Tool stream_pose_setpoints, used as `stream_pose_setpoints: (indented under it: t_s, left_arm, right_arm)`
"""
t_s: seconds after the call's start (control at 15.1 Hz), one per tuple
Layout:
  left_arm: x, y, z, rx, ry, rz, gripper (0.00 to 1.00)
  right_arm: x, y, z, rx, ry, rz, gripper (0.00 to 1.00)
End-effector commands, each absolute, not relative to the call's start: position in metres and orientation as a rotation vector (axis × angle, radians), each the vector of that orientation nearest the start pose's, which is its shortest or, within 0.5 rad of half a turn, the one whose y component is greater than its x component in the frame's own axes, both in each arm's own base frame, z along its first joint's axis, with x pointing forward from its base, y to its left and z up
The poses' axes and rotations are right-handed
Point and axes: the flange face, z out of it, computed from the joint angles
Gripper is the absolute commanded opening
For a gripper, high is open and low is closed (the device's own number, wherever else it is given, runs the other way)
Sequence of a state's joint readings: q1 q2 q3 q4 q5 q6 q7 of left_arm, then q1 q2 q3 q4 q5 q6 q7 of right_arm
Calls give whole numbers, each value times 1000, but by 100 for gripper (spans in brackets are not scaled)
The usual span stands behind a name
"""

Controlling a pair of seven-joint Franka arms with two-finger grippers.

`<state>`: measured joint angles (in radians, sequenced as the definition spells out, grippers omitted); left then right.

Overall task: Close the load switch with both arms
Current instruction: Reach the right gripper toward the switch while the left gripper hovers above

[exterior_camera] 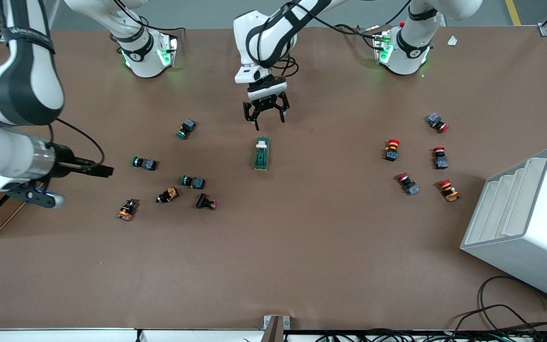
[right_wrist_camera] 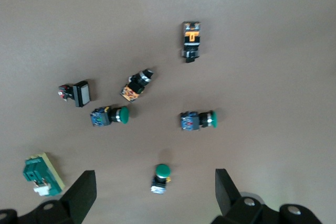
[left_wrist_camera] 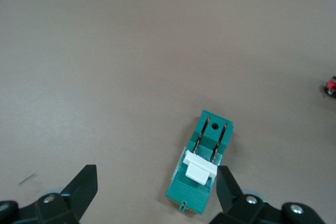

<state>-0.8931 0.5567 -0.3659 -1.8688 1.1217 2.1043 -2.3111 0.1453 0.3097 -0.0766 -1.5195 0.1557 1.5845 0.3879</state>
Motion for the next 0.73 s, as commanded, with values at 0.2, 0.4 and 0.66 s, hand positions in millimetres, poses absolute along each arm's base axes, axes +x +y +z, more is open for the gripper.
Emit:
stream_pose_setpoints:
  t_s: [0.2,0.4,0.66]
  left_arm:
    - [214,-593,175,-2876,-230,-1189,99]
    - [206,-590,151,-2863,-160,-1275,98]
    - [203,-586,126,-2844,-157,-1372,98]
  right_arm:
    - [614,118,405,-2853,716,426,100]
    - [604,146,382,-2837,786,423,100]
    - [572,202,336,-2840,860,363,100]
